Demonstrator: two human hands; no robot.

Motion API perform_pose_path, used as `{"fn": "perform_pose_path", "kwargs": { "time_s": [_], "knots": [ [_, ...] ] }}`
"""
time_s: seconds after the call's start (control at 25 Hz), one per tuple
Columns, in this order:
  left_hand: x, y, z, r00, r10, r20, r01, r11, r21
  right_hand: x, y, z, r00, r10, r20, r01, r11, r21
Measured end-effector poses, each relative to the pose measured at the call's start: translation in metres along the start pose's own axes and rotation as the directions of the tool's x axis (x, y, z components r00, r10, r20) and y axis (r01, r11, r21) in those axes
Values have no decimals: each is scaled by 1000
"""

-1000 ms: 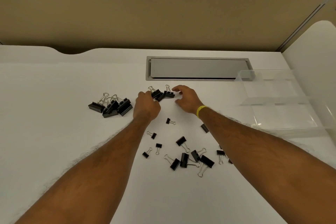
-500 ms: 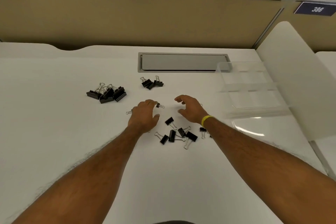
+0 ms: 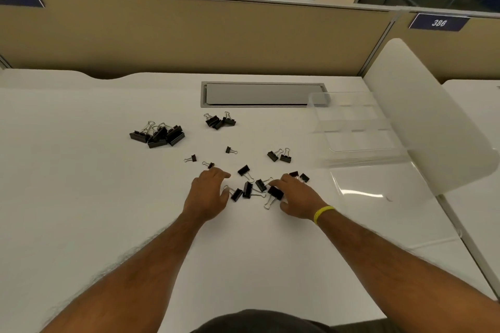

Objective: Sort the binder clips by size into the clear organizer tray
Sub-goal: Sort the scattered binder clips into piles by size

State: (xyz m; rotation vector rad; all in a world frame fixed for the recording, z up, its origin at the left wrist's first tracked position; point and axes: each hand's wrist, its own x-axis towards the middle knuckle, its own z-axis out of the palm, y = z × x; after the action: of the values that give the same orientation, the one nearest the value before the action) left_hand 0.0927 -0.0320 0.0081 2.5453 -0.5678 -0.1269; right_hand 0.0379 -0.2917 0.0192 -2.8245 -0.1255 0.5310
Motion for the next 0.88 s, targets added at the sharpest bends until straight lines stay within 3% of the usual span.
{"fn": "perform_pose_path", "kwargs": {
  "time_s": [0.32,0.52,0.6,0.72,0.88],
  "knots": [
    [-16,9,8,998,22,-57,-27,996,-80,-14,-4,6,985,133,-108,-96,951,293],
    [-14,41,6,992,-120,-44,105,963,-248,-12,-41,11,920,281,-273,-19,729,685],
    [-5,55,5,972,-226,62,231,880,-416,-6,-62,10,907,274,-321,50,686,726],
    [7,58,6,932,-305,195,356,673,-649,4,-80,9,910,241,-338,101,661,743],
    [10,38,-3,875,-446,191,434,544,-718,12,-70,9,967,101,-235,64,795,603]
  ]
}}
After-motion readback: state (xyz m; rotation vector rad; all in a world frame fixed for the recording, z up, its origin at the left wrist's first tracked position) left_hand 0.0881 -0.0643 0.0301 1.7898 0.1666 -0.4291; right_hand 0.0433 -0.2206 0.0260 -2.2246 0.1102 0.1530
